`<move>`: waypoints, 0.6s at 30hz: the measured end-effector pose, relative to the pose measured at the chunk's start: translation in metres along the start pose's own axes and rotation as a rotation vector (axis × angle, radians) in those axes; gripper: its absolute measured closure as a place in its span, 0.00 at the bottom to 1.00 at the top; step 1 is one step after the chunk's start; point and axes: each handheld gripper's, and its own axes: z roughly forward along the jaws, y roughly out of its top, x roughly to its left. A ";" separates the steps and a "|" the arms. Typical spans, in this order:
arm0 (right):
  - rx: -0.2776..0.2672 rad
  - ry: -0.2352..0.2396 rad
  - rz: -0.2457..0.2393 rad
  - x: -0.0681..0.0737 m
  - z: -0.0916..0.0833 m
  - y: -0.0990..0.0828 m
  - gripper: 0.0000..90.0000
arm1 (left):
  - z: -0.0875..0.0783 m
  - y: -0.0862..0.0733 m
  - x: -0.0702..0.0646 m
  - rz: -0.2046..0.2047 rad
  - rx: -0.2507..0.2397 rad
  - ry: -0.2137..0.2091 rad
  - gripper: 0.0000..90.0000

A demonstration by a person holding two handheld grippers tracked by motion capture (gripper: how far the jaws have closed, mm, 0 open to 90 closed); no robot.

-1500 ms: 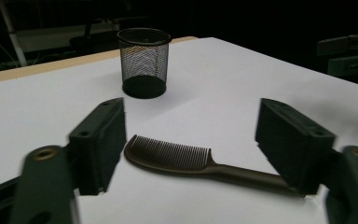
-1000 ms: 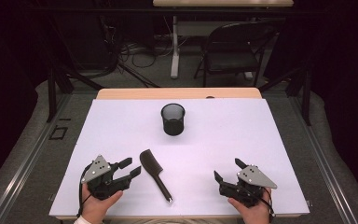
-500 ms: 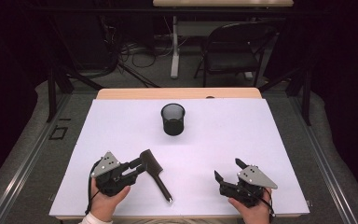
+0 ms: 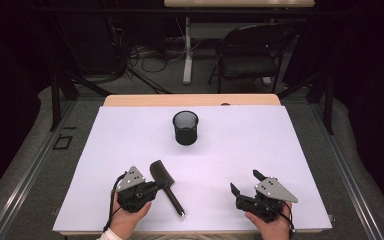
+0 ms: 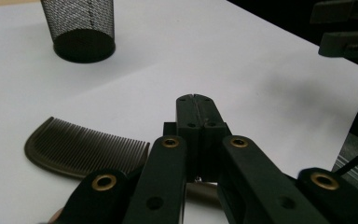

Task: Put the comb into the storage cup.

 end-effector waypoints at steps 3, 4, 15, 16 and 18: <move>-0.001 -0.001 0.001 0.000 0.000 0.000 0.18 | 0.004 -0.002 0.000 -0.008 0.016 -0.007 1.00; -0.001 -0.001 0.001 0.000 0.000 0.000 0.18 | 0.004 -0.002 0.000 -0.008 0.016 -0.007 1.00; 0.004 -0.002 0.000 -0.001 0.001 0.000 0.18 | 0.024 -0.012 -0.004 -0.031 0.115 -0.014 1.00; 0.004 -0.002 0.000 -0.001 0.001 0.000 0.18 | 0.024 -0.012 -0.004 -0.031 0.115 -0.014 1.00; 0.004 -0.002 0.002 0.000 0.001 0.000 0.18 | 0.027 -0.013 -0.006 -0.031 0.131 -0.019 1.00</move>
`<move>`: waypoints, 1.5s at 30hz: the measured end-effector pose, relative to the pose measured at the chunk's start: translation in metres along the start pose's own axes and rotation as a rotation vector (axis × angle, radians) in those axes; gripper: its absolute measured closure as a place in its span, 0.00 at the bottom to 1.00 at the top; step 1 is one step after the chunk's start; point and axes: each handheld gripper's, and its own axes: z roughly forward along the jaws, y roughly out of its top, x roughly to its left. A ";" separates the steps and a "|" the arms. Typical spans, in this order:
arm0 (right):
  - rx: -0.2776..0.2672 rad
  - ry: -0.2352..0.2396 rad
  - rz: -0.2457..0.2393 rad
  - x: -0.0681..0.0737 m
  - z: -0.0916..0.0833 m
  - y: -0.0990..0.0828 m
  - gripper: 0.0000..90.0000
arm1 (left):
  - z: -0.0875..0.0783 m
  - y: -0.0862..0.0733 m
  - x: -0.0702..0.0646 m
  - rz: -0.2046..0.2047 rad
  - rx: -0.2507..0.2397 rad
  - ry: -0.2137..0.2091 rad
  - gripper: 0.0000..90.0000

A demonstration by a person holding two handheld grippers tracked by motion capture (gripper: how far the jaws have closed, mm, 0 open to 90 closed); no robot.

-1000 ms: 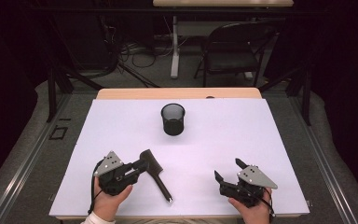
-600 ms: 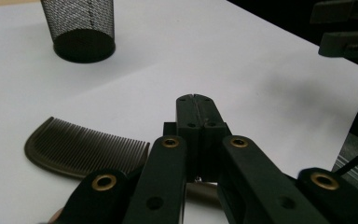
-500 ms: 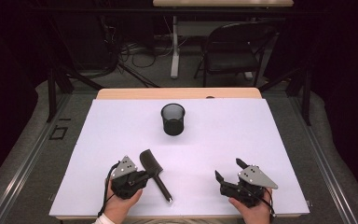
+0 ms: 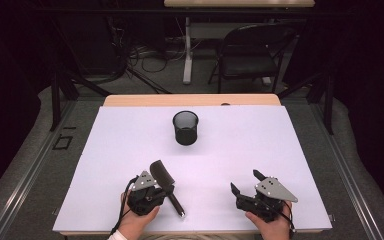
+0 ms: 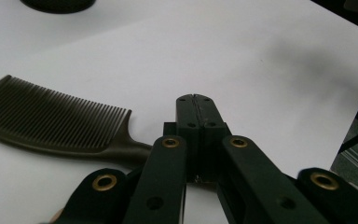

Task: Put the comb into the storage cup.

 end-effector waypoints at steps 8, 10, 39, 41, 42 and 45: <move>0.002 0.001 -0.001 0.000 0.000 0.000 0.19 | 0.013 -0.004 -0.011 0.040 0.055 -0.017 1.00; 0.002 0.002 0.000 0.000 0.000 0.000 0.18 | 0.015 -0.004 -0.013 0.040 0.061 -0.020 1.00; 0.005 0.006 0.006 -0.002 0.000 0.000 0.19 | 0.025 -0.009 -0.019 0.062 0.121 -0.032 1.00; 0.002 0.005 0.002 -0.002 -0.001 0.000 0.19 | 0.025 -0.009 -0.019 0.063 0.124 -0.031 1.00; 0.002 0.005 0.002 -0.002 -0.001 0.000 0.19 | 0.025 -0.009 -0.019 0.066 0.126 -0.031 1.00; 0.005 0.006 0.005 -0.003 0.000 0.000 0.19 | 0.025 -0.010 -0.020 0.064 0.132 -0.029 1.00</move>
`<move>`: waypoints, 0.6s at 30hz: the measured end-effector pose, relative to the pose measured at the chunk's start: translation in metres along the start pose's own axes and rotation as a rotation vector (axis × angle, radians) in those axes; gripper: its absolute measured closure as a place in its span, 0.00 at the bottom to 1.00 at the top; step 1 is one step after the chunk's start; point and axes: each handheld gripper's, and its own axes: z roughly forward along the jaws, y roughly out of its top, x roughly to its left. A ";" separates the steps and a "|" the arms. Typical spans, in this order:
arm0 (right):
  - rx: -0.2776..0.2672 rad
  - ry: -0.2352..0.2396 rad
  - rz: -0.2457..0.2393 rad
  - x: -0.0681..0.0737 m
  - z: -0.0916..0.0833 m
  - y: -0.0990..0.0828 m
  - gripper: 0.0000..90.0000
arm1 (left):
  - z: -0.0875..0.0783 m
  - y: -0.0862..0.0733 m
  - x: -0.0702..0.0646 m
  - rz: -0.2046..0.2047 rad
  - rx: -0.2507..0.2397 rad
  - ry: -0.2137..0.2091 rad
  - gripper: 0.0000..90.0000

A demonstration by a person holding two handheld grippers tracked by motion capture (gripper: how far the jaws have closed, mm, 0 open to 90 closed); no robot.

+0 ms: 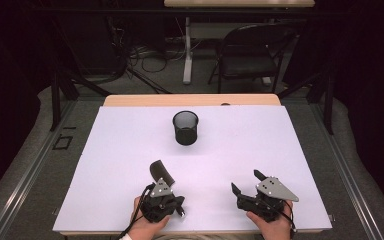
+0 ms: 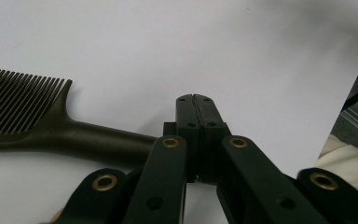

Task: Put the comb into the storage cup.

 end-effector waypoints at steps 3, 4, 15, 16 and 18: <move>0.000 0.000 -0.001 0.000 0.000 0.000 0.19 | 0.000 0.000 0.000 0.003 0.004 0.001 1.00; -0.002 0.001 0.001 0.000 0.000 0.000 0.18 | 0.000 -0.001 0.000 0.010 0.008 0.004 1.00; 0.001 0.000 0.000 0.000 0.000 0.000 0.19 | -0.003 -0.003 0.002 0.010 0.022 0.006 1.00; 0.002 0.000 -0.002 0.000 0.000 0.000 0.19 | -0.004 -0.003 0.002 0.013 0.029 0.009 1.00; -0.002 0.001 -0.002 0.000 0.000 0.000 0.19 | -0.004 -0.004 0.001 0.003 0.029 0.010 1.00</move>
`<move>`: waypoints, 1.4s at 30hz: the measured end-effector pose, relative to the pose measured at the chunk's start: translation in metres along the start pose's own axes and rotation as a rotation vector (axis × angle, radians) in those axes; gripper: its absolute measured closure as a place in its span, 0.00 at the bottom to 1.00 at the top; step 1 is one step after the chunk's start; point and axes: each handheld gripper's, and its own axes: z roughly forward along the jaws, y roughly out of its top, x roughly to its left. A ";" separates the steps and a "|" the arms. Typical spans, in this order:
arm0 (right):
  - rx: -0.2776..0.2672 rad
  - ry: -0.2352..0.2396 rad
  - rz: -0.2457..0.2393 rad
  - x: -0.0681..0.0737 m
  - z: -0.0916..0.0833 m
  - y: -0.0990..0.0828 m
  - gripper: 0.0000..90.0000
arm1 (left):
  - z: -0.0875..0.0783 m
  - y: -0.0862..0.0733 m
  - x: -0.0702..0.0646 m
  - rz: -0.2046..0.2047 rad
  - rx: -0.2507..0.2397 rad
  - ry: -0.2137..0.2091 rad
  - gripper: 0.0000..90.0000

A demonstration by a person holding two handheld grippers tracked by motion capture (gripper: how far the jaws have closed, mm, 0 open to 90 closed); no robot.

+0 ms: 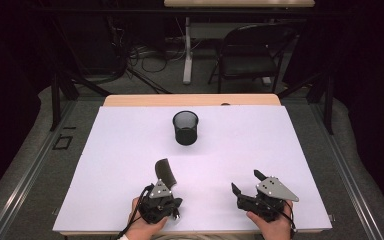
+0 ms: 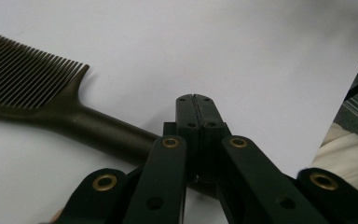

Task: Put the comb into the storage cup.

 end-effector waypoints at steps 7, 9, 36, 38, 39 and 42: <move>0.002 0.000 0.000 0.000 0.000 0.000 0.19 | -0.002 -0.002 0.002 0.008 0.005 0.008 1.00; 0.002 -0.001 0.002 0.000 0.000 0.000 0.19 | -0.004 -0.003 0.002 0.002 0.009 0.009 1.00; 0.002 -0.003 0.002 0.000 0.000 0.000 0.19 | -0.024 -0.012 0.019 -0.029 0.038 0.056 1.00; 0.003 -0.003 0.001 0.000 0.000 0.000 0.19 | -0.024 -0.012 0.021 -0.037 0.037 0.060 1.00; 0.003 -0.003 0.001 0.000 0.000 0.000 0.19 | -0.025 -0.013 0.022 -0.037 0.040 0.060 1.00; 0.004 -0.003 0.000 0.000 0.000 0.000 0.19 | -0.025 -0.013 0.024 -0.038 0.046 0.064 1.00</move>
